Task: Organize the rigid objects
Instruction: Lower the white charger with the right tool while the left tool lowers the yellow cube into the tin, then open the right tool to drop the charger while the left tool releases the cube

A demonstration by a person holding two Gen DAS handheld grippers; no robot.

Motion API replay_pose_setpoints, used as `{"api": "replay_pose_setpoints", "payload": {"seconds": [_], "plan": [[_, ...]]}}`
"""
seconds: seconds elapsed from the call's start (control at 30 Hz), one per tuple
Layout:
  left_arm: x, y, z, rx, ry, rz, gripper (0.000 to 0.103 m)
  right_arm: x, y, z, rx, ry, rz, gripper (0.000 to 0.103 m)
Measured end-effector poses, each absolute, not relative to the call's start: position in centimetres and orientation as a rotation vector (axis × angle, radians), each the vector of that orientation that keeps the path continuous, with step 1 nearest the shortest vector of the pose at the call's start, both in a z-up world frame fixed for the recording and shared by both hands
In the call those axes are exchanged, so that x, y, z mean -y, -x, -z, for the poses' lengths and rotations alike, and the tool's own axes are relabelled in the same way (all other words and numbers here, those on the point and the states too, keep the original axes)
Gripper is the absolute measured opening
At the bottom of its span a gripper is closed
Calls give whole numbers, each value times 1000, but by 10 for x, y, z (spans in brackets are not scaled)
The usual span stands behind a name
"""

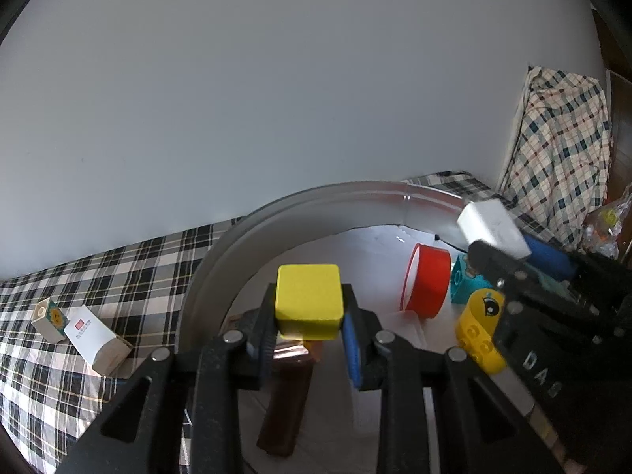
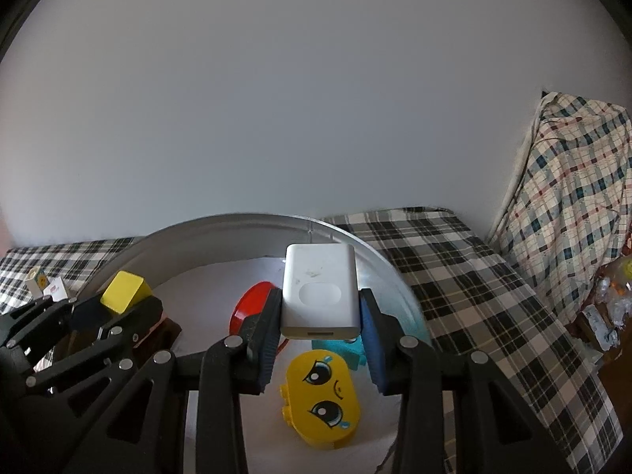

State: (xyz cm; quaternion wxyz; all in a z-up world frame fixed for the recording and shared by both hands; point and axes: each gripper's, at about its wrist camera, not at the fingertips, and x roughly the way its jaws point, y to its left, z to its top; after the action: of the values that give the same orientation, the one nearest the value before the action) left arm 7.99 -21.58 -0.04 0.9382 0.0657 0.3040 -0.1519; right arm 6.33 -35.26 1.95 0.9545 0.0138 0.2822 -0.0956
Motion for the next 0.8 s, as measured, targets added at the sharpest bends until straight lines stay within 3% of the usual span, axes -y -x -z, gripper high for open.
{"api": "replay_pose_setpoints", "payload": {"seconds": [0.03,0.07,0.23,0.27,0.33,0.4,0.8], "plan": [[215,-79,-1,-617,-131,304,30,352,-65,-17,-588,-27,183,41],[215,-78,-2,-610,-125,300,46,351,-66,-16,-597,-28,174,41],[204,-71,-14,-518,-135,183,99,350,-62,-19,-567,-25,200,46],[199,-70,-17,-500,-123,164,102,352,-59,-22,-552,-34,208,47],[190,-70,-22,-487,-79,180,102,356,-54,-26,-516,-67,218,68],[184,-71,-24,-495,-46,200,103,362,-49,-30,-475,-108,230,78],[173,-65,-18,-490,-84,158,103,365,-28,-43,-252,-159,201,78]]}}
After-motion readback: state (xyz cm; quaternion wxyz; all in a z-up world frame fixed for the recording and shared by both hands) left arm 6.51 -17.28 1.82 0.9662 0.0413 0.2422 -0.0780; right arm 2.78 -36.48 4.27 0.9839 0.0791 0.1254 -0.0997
